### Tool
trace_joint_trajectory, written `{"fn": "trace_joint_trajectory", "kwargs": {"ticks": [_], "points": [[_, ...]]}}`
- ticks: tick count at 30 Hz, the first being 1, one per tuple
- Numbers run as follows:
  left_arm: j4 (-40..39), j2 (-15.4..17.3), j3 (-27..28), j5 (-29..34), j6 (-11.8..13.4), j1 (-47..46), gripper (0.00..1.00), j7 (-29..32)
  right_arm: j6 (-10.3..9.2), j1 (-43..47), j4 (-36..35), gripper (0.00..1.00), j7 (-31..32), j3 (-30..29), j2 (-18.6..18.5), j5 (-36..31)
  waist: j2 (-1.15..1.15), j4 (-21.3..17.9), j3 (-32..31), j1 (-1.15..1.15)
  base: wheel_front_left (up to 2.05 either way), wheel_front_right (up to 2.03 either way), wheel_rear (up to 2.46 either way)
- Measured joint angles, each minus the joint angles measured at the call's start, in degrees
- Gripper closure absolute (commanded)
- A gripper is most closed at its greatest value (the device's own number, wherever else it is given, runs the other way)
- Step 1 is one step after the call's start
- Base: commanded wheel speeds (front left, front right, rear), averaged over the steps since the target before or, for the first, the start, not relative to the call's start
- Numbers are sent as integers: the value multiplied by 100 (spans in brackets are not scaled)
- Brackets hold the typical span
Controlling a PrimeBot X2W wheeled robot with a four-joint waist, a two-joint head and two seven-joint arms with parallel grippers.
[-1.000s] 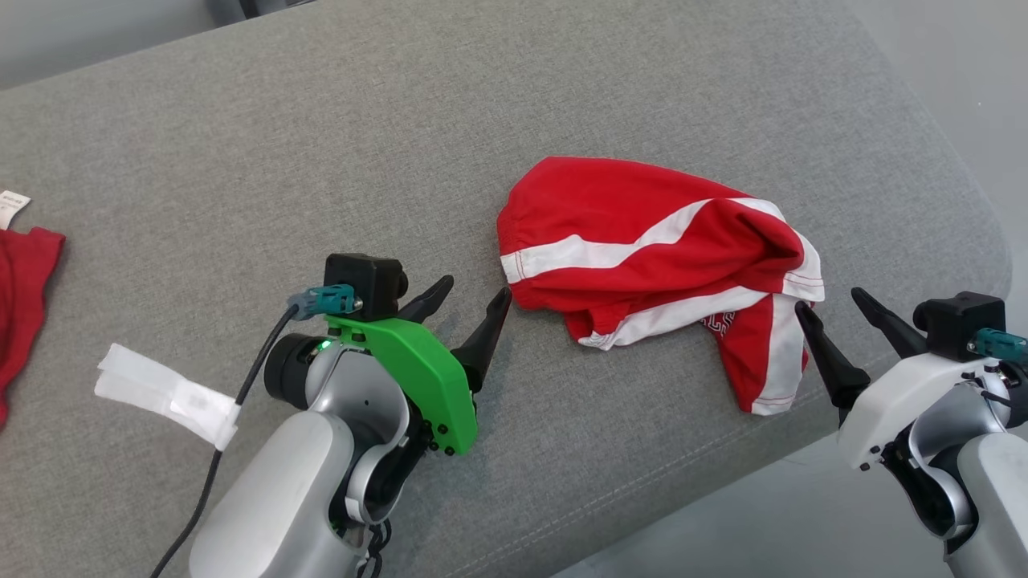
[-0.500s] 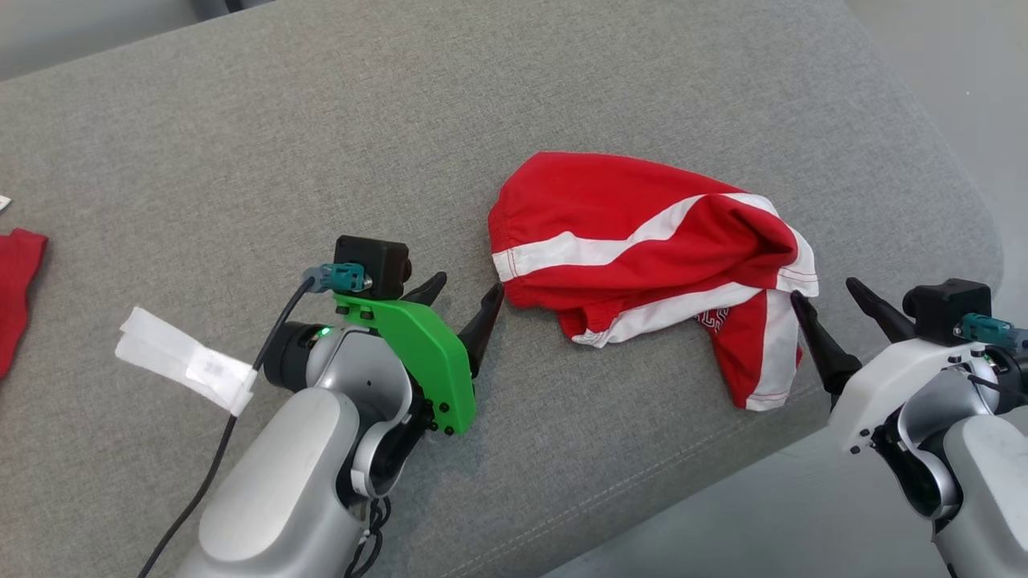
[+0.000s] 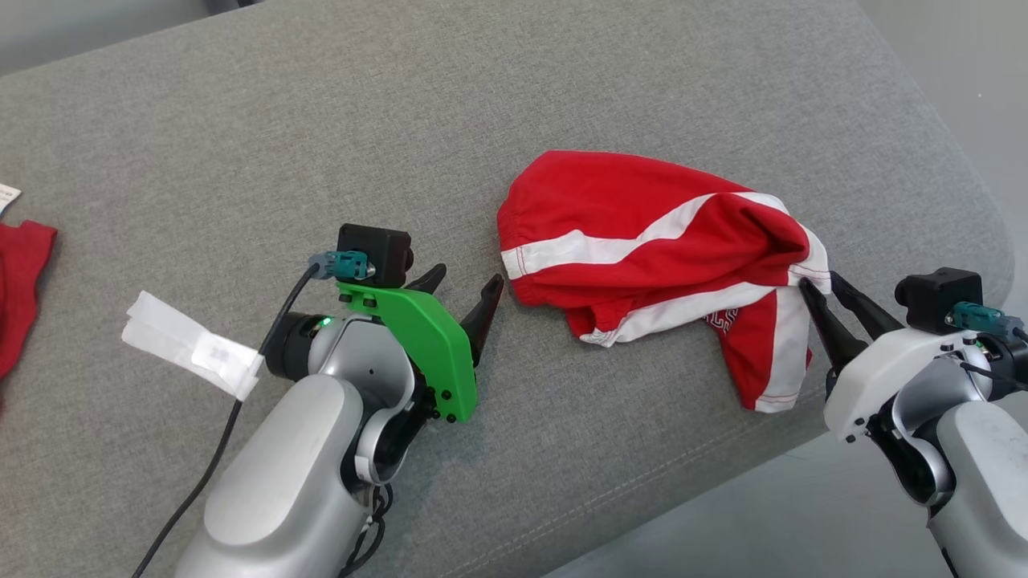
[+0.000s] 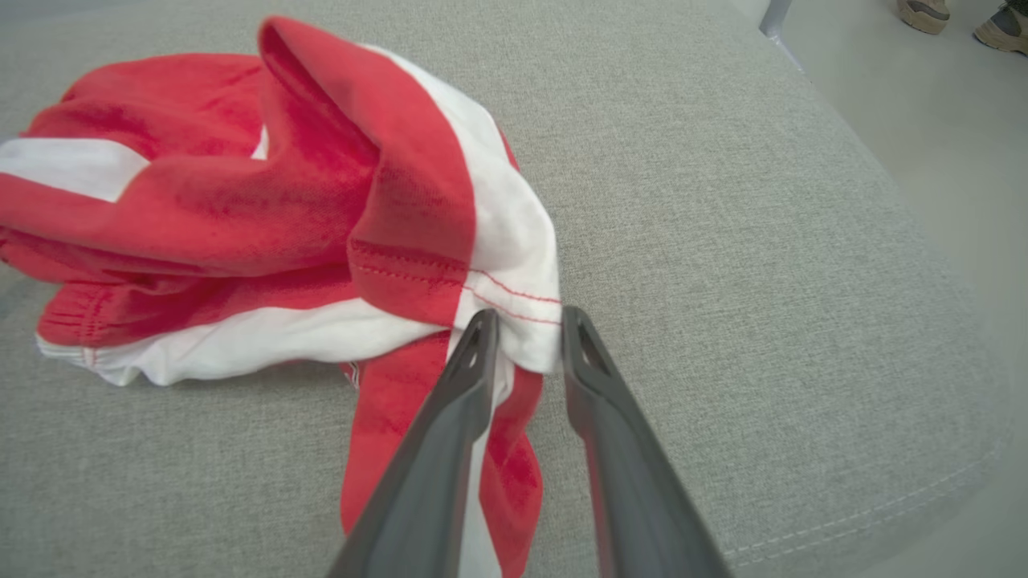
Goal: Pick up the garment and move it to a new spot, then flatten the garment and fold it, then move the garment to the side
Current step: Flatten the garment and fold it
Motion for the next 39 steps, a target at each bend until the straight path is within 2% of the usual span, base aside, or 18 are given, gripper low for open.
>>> {"fn": "trace_joint_trajectory", "kwargs": {"ticks": [2,4,5,6,7,8,19,39], "points": [[25,-14,-8,0,0,-8,0,-1,3,-34,27,75,-4,10,0,-1,0,7,4,0,0,0,0],[60,-25,-15,0,0,-14,0,-29,9,-36,67,79,-5,20,0,0,0,11,8,0,0,0,0],[81,-27,-21,0,0,-25,0,-43,10,-36,85,89,-5,27,0,0,0,13,9,0,0,0,0],[100,-30,-23,0,0,-41,0,-43,16,-36,102,89,-5,33,1,0,0,14,10,0,0,0,0],[118,-32,-26,-1,0,-60,0,-43,30,-38,122,98,-5,40,1,0,0,14,11,0,0,0,0],[134,-35,-31,-1,0,-80,0,-44,49,-43,142,100,-5,51,1,0,0,15,11,0,0,0,0],[324,-67,-71,-8,0,-210,0,-26,104,-154,216,100,-5,121,9,12,0,14,0,0,0,0,0],[710,-145,185,-1082,4,-373,0,396,211,-432,265,100,-55,501,172,2,0,-241,236,0,0,0,0]]}}
